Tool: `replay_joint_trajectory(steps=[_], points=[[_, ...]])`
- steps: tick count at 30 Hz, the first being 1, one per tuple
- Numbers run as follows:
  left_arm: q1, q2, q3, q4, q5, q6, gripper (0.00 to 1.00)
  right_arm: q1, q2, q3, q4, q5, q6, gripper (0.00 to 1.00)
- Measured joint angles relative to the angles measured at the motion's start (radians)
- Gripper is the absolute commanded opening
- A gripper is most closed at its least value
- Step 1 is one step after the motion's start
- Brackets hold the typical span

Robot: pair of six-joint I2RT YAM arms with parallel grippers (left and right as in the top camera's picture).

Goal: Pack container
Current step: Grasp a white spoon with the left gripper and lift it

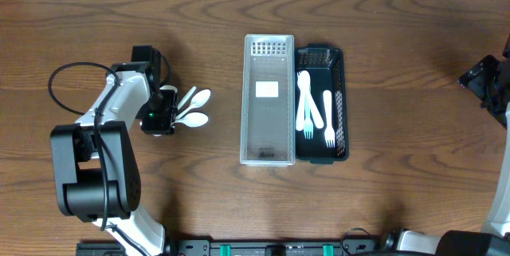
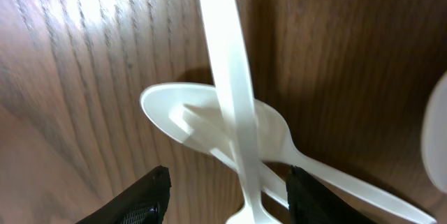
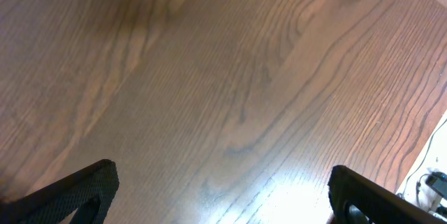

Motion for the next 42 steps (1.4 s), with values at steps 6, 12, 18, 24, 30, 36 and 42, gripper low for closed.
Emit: replay_joint_trajectory(steps=[6, 12, 18, 24, 30, 36, 42], points=[[0.0, -0.002, -0.027, 0.04, -0.012, 0.011, 0.49, 0.0, 0.0, 0.0, 0.0, 0.0, 0.0, 0.99], [0.0, -0.003, -0.03, 0.047, -0.012, 0.018, 0.42, 0.0, 0.0, 0.0, 0.0, 0.0, 0.0, 0.99], [0.0, -0.003, -0.03, 0.049, -0.009, 0.037, 0.27, 0.0, 0.0, 0.0, 0.0, 0.0, 0.0, 0.99], [0.0, -0.003, -0.031, 0.051, 0.012, 0.064, 0.06, 0.0, 0.0, 0.0, 0.0, 0.0, 0.0, 0.99], [0.0, -0.006, -0.034, 0.071, 0.043, 0.12, 0.06, 0.0, 0.0, 0.0, 0.0, 0.0, 0.0, 0.99], [0.0, -0.012, -0.034, 0.093, 0.062, 0.223, 0.06, 0.0, 0.0, 0.0, 0.0, 0.0, 0.0, 0.99], [0.0, -0.055, -0.034, 0.102, 0.069, 0.349, 0.06, 0.0, 0.0, 0.0, 0.0, 0.0, 0.0, 0.99]])
